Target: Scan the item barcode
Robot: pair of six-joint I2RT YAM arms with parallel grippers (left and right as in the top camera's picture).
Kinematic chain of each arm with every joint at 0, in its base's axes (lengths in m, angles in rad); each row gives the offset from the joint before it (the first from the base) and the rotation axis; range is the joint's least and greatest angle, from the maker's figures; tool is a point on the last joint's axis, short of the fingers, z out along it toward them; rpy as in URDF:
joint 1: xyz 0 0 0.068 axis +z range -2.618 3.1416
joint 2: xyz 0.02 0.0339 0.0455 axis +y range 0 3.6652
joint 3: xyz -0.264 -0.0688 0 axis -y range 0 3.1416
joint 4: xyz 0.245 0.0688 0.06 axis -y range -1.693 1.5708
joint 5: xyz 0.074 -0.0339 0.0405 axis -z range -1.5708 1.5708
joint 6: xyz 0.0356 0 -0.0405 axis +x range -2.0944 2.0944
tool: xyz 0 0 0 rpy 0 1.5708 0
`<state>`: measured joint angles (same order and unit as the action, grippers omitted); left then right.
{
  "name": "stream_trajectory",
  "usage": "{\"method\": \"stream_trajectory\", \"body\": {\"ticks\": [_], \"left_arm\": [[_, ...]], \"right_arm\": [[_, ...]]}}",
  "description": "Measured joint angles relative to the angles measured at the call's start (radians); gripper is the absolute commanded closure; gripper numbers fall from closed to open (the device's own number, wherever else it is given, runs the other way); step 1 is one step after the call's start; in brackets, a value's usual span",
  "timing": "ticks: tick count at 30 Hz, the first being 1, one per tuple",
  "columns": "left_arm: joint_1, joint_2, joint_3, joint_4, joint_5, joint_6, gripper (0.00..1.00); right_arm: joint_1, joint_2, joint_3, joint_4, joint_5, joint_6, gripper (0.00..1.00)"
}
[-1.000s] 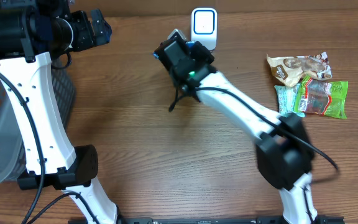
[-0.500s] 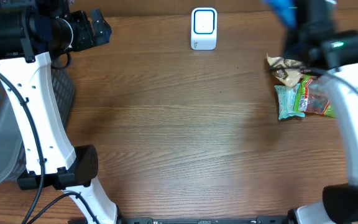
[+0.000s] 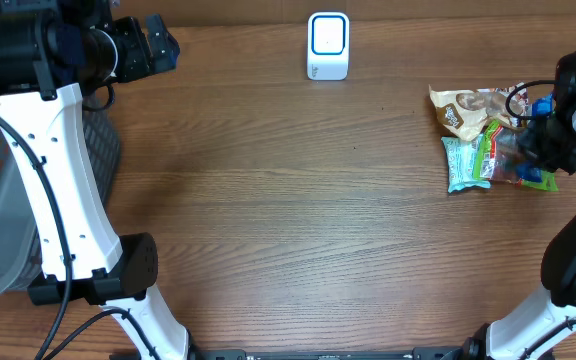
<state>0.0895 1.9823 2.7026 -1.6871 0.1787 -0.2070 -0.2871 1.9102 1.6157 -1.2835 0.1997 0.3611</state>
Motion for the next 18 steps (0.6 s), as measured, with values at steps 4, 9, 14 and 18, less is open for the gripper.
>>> {"method": "stream_trajectory", "body": {"ticks": [4,9,14,18], "left_arm": [[0.000,0.000,0.000,0.000,0.000,0.000,0.00],[0.000,0.000,0.000,0.000,0.000,0.000,0.00],[0.000,0.000,0.000,0.000,0.000,0.000,0.00],[0.000,0.000,0.000,0.000,0.000,0.000,0.00]], "right_arm": [[0.001,0.000,0.018,-0.064,-0.069,-0.045,0.17],[0.001,-0.012,0.131,-0.154,-0.165,-0.083,0.15],[0.018,-0.167,0.312,-0.222,-0.271,-0.153,0.06],[0.095,-0.388,0.418,-0.237,-0.315,-0.188,0.00]]}}
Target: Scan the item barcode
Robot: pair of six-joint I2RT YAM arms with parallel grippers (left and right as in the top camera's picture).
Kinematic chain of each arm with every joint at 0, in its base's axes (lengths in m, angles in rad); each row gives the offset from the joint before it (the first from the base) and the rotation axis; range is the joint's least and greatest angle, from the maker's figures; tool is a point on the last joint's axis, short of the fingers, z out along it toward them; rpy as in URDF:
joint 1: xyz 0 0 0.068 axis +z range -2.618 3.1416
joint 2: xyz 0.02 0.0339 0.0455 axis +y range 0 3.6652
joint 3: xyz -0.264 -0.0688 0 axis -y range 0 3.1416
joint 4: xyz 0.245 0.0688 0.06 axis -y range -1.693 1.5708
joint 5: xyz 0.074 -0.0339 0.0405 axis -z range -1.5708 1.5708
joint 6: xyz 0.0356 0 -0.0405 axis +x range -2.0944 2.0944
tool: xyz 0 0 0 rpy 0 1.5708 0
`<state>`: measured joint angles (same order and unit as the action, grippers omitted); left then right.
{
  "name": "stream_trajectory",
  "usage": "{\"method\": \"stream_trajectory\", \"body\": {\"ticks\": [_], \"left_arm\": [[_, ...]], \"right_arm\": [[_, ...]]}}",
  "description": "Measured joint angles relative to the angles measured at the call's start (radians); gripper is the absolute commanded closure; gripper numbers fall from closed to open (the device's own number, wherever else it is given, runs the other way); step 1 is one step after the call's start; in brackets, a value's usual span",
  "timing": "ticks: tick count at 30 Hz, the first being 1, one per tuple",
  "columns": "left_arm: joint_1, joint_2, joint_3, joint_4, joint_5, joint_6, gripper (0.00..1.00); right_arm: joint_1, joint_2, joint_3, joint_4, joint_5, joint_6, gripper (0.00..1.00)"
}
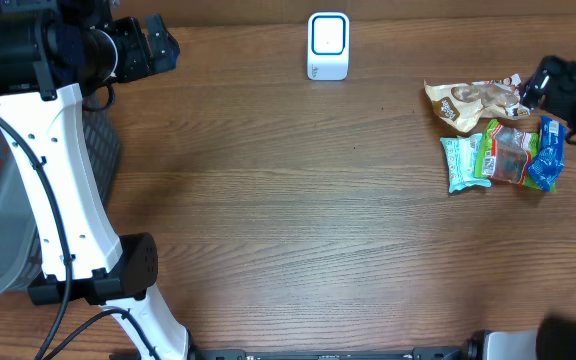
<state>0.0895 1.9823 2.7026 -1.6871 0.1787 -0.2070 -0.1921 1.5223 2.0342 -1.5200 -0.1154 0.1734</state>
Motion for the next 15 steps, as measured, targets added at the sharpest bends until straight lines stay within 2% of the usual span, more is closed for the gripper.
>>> {"method": "stream_trajectory", "body": {"ticks": [7,15], "left_arm": [[0.000,0.000,0.000,0.000,0.000,0.000,0.00],[0.000,0.000,0.000,0.000,0.000,0.000,0.00]], "right_arm": [[0.075,-0.343,0.026,-0.020,-0.060,0.006,0.00],[0.076,-0.471,0.027,-0.031,-0.050,0.001,0.00]]}}
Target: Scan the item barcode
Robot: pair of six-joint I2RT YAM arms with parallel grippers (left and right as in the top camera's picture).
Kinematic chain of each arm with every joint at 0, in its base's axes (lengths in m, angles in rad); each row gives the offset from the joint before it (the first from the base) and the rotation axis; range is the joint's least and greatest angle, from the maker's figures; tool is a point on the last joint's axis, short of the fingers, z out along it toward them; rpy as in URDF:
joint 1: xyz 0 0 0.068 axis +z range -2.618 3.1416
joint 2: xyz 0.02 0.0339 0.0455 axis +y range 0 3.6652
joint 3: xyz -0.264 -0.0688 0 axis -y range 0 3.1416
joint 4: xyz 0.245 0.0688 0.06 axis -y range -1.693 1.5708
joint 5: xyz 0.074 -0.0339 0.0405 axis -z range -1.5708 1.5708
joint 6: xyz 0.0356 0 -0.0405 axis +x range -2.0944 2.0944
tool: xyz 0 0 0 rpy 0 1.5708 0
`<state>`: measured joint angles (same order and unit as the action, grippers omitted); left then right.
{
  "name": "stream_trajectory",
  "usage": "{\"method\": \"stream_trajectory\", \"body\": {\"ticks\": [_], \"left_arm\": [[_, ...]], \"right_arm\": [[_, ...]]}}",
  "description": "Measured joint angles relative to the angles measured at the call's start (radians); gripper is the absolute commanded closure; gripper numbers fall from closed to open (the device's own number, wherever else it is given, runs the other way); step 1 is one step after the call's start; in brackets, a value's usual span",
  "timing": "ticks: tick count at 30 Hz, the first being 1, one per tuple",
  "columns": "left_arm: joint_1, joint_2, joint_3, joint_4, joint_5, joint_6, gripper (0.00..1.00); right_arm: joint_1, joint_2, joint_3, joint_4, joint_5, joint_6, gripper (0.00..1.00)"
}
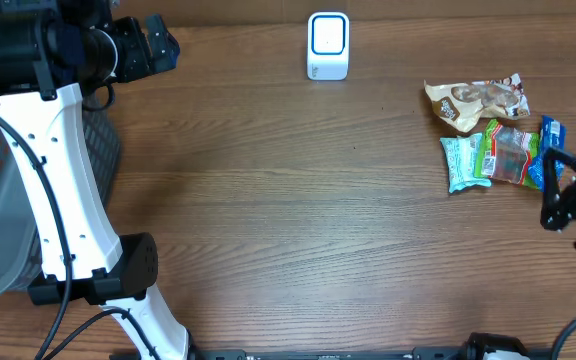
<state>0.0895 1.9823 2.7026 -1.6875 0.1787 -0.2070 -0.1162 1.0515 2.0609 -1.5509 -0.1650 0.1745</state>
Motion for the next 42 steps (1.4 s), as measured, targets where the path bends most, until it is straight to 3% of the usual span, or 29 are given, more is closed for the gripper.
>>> {"method": "stream_trajectory", "body": {"ticks": [7,13,20,21,27,35,42], "left_arm": [[0.000,0.000,0.000,0.000,0.000,0.000,0.00],[0.000,0.000,0.000,0.000,0.000,0.000,0.00],[0.000,0.000,0.000,0.000,-0.001,0.000,0.00],[0.000,0.000,0.000,-0.001,0.001,0.000,0.00],[0.000,0.000,0.000,0.001,0.000,0.000,0.00],[0.000,0.001,0.000,0.001,0.000,0.000,0.00],[0.000,0.001,0.000,0.000,0.000,0.000,0.00]], "right_arm": [[0.000,-0.006,-0.017,-0.027,0.098,-0.014,0.00],[0.000,-0.082,-0.262,0.305,0.147,-0.019,0.00],[0.000,-0.448,-0.999,0.891,0.138,-0.022,0.00],[0.004,-0.519,-1.148,1.038,0.137,-0.021,0.00],[0.048,-0.784,-1.730,1.455,0.132,-0.022,0.00],[0.099,-0.990,-2.024,1.561,0.153,-0.022,0.00],[0.099,-1.038,-2.042,1.462,0.161,-0.021,0.00]]}}
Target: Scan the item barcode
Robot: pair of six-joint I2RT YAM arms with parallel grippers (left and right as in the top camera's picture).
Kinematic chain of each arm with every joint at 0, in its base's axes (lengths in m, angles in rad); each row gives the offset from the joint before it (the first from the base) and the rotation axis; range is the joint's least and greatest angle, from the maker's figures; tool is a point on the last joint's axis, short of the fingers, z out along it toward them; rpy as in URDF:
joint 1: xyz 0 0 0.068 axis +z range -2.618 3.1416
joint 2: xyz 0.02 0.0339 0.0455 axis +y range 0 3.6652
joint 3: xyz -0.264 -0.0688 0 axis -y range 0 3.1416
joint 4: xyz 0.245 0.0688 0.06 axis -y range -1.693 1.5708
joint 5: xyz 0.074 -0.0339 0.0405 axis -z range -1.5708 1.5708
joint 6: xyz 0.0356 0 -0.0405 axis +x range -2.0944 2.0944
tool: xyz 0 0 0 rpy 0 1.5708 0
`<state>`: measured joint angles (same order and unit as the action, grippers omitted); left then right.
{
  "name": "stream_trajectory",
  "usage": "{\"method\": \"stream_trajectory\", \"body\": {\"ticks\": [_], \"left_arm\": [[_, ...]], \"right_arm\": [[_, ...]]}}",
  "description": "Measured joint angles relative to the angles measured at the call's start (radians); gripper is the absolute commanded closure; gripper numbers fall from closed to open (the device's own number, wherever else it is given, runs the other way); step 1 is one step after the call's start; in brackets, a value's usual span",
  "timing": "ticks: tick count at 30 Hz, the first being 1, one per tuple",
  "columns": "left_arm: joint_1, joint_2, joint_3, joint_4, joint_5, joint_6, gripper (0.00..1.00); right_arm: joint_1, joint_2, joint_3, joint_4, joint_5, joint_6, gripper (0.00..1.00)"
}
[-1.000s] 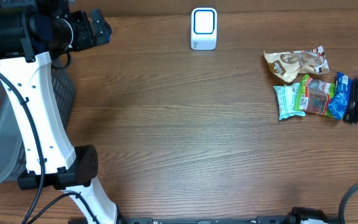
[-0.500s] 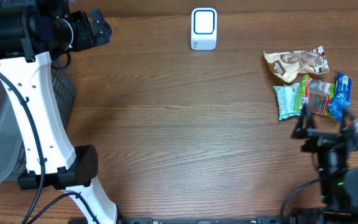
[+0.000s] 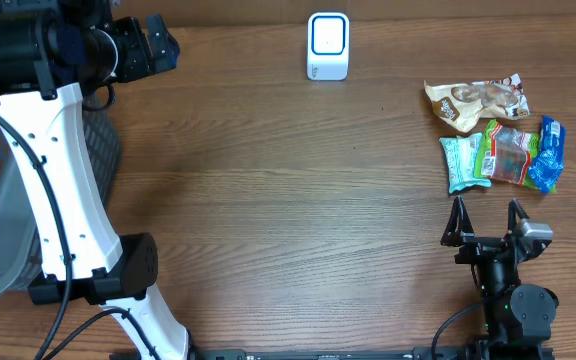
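Note:
A white barcode scanner (image 3: 328,45) with a blue face stands at the far middle of the table. At the right lie a tan snack bag (image 3: 476,102), a teal packet (image 3: 459,163), a green-and-red packet (image 3: 509,155) and a blue packet (image 3: 547,153). My right gripper (image 3: 486,218) sits just in front of the packets, fingers spread wide and pointing at them, holding nothing. At the far left, my left gripper (image 3: 163,42) is raised with its fingers apart and empty.
A grey mesh basket lies at the left edge, beside the white left arm (image 3: 68,190). A dark mesh surface (image 3: 103,140) shows under that arm. The table's wood top (image 3: 288,200) spans the middle.
My right gripper has gone from the right edge beside the blue packet to a spot in front of the packets, lower and further left. It is open. The packets and the left arm are unchanged.
First my right gripper was down over the packets, covering the blue one. Then it stood at the far right by the tan bag, with the blue packet lying uncovered. After that it was at the right edge, and now in front of the packets, empty.

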<state>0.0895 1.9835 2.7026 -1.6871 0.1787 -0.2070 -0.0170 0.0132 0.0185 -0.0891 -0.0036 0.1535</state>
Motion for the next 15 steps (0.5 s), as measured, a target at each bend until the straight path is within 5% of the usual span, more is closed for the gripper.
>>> {"method": "stream_trajectory", "body": {"ticks": [15], "left_arm": [[0.000,0.000,0.000,0.000,0.000,0.000,0.00]], "right_arm": [[0.000,0.000,0.000,0.000,-0.018,0.000,0.00]]}}
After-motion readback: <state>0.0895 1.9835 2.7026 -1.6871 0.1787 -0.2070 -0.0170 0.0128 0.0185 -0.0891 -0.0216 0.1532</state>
